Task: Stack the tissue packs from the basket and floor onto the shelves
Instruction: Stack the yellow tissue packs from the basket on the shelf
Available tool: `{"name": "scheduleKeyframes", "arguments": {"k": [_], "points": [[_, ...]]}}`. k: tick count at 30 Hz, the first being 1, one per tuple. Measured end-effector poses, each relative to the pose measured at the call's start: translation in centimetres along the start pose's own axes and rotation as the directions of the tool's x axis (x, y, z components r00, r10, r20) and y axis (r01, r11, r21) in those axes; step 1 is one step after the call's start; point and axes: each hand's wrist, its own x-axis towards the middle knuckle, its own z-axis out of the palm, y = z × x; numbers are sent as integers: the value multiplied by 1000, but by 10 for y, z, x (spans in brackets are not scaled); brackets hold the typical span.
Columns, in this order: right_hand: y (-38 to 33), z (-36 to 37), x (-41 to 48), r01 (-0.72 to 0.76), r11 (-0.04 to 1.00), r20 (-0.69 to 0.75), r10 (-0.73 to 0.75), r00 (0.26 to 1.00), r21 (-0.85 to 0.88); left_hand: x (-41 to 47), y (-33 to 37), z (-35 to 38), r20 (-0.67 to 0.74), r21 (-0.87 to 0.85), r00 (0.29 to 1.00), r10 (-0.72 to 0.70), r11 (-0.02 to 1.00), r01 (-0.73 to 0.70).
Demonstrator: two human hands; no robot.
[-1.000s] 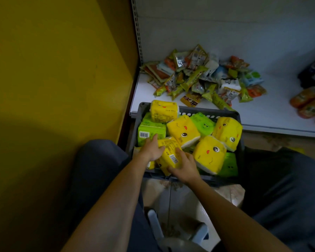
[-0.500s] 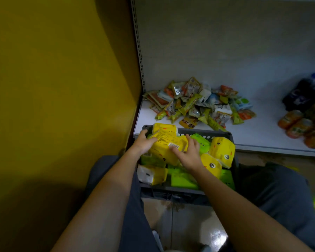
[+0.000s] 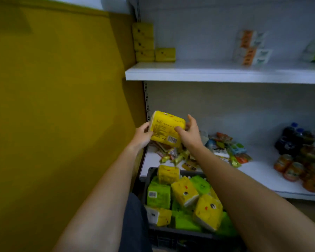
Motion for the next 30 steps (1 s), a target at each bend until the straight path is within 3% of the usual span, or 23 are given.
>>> {"name": "scheduleKeyframes", "arguments": {"k": [5, 9, 20, 30], "points": [[-50, -16, 5, 118, 991, -35, -121, 992, -58, -3, 52, -9, -61, -236, 998, -25, 972, 10], [-82, -27, 8, 212, 973, -36, -216, 976, -91, 0, 88, -16, -62, -315, 998, 11, 949, -30], [-151, -35, 52, 413, 898, -38, -423, 905, -155, 46, 161, -28, -158, -139, 949, 273, 945, -295], [-176, -39, 172, 456, 868, -93, -479, 873, -196, 155, 209, -20, -85, -123, 953, 291, 946, -299]]}}
